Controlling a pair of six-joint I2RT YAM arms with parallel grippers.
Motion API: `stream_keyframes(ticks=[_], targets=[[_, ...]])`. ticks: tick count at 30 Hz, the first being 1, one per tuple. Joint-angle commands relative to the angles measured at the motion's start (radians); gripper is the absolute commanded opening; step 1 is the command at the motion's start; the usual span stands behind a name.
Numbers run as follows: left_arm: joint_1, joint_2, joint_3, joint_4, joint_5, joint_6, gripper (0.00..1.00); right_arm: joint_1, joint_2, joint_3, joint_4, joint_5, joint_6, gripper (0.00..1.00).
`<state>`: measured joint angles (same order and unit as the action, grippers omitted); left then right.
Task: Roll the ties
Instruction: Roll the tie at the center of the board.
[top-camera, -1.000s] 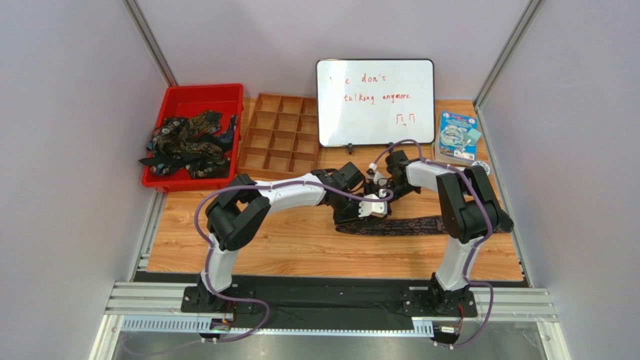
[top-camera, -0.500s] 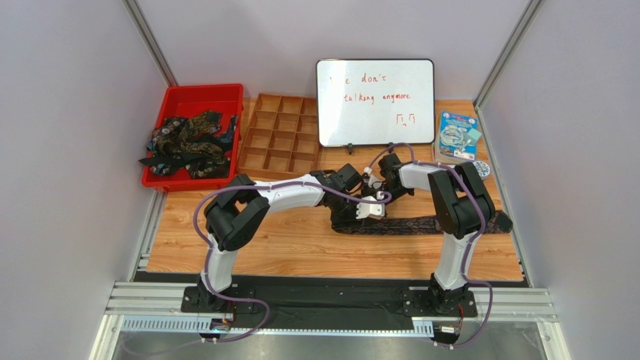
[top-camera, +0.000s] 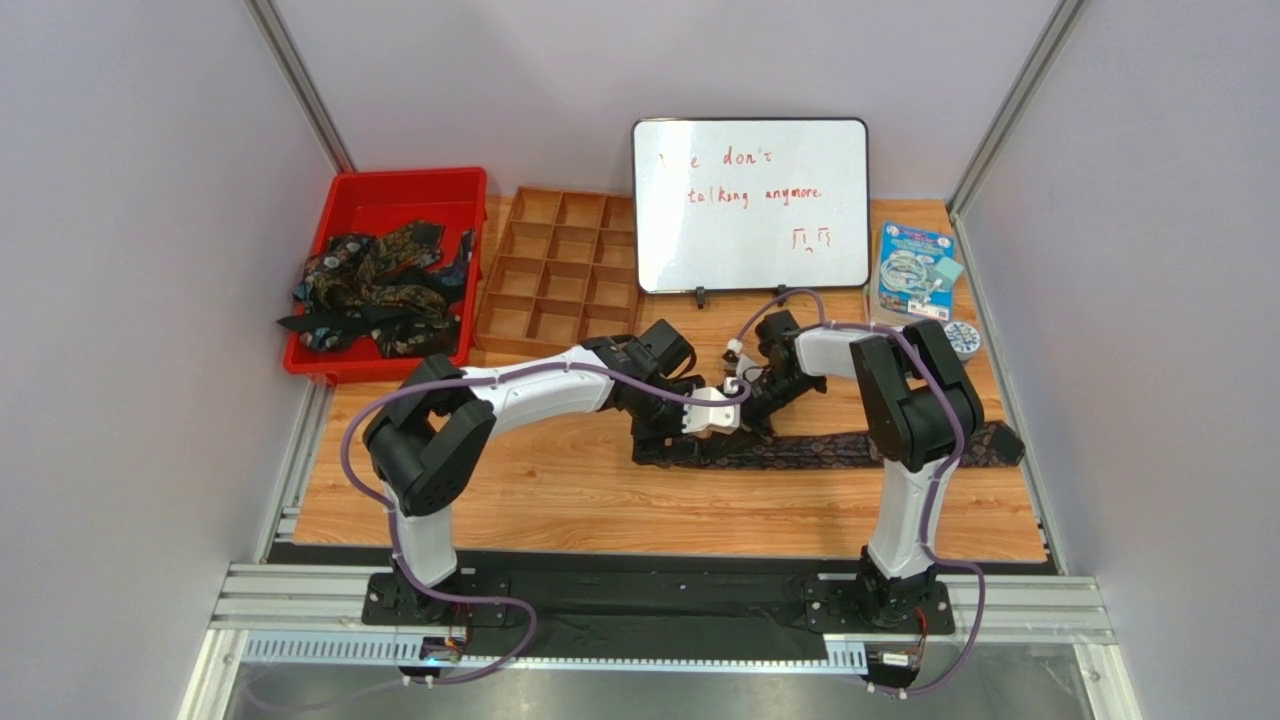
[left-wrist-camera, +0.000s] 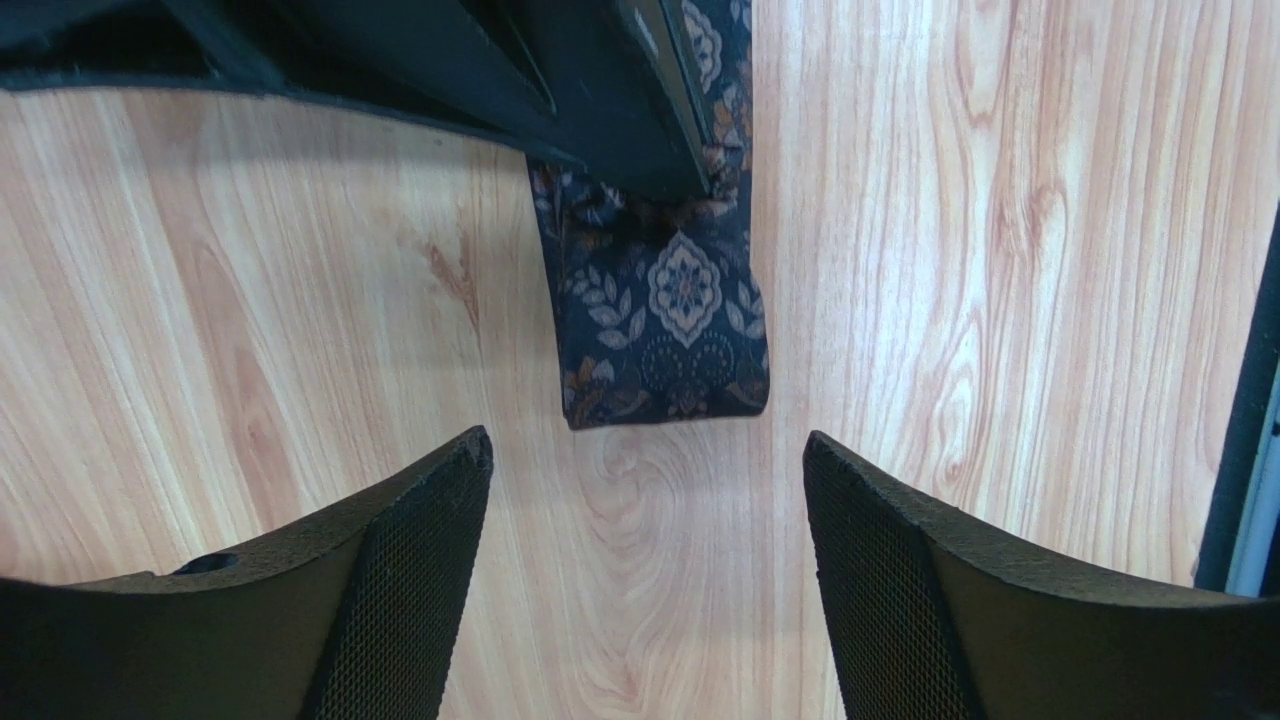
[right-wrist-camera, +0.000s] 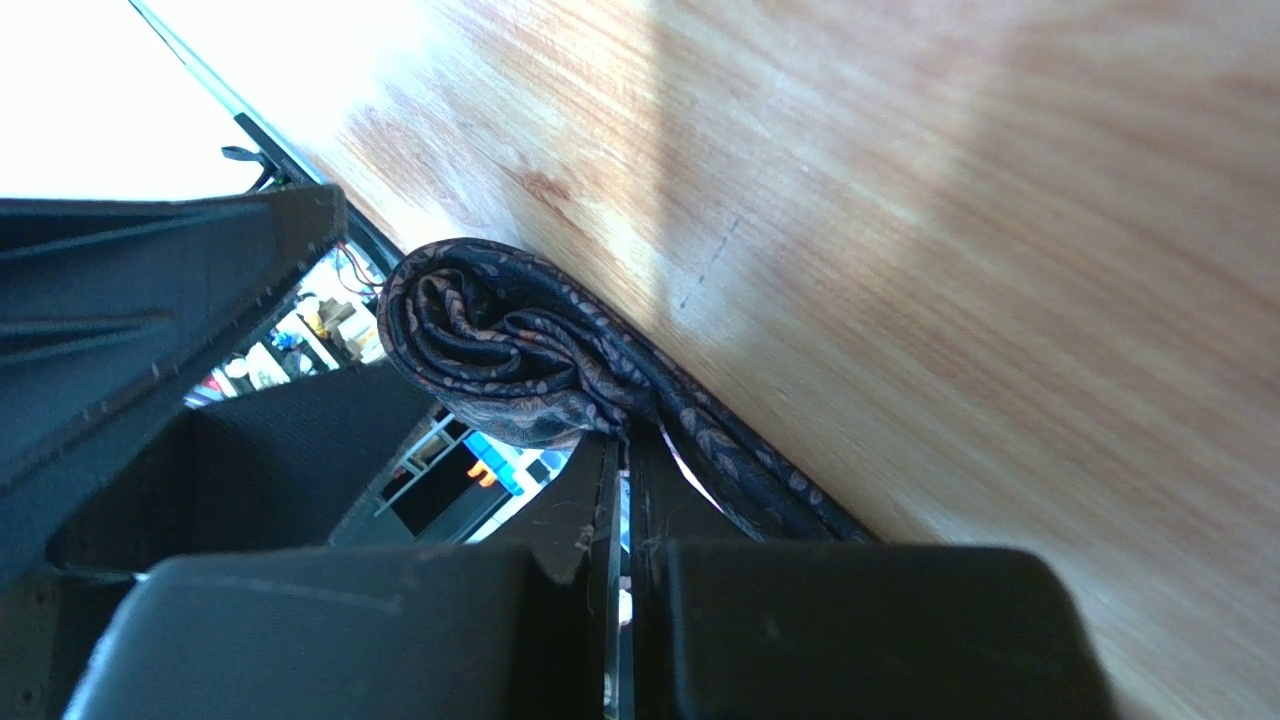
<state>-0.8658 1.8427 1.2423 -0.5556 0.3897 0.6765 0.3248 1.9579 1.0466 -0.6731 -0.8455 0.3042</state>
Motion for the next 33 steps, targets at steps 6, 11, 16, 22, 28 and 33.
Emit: stream_keyframes(ticks=[6, 11, 16, 22, 28, 33], targets=[[-0.065, 0.116, 0.115, 0.048, -0.046, -0.020, 0.84, 0.005, 0.021, 0.015, 0.030, 0.065, -0.014, 0.00], [-0.087, 0.165, 0.132, 0.040, -0.081, -0.017, 0.84, 0.005, 0.003, 0.006, 0.040, 0.042, -0.008, 0.00], [-0.090, 0.184, 0.141, 0.005, -0.058, 0.001, 0.63, 0.003, -0.007, 0.003, 0.063, 0.010, 0.009, 0.00], [-0.090, 0.152, 0.091, -0.035, -0.063, 0.050, 0.34, 0.005, -0.020, 0.059, 0.043, -0.027, 0.019, 0.00], [-0.085, 0.113, 0.037, -0.041, -0.066, 0.078, 0.26, 0.006, -0.051, 0.115, -0.022, -0.036, 0.004, 0.00], [-0.084, 0.116, 0.042, -0.033, -0.074, 0.063, 0.31, 0.013, -0.013, 0.107, -0.017, -0.003, -0.019, 0.00]])
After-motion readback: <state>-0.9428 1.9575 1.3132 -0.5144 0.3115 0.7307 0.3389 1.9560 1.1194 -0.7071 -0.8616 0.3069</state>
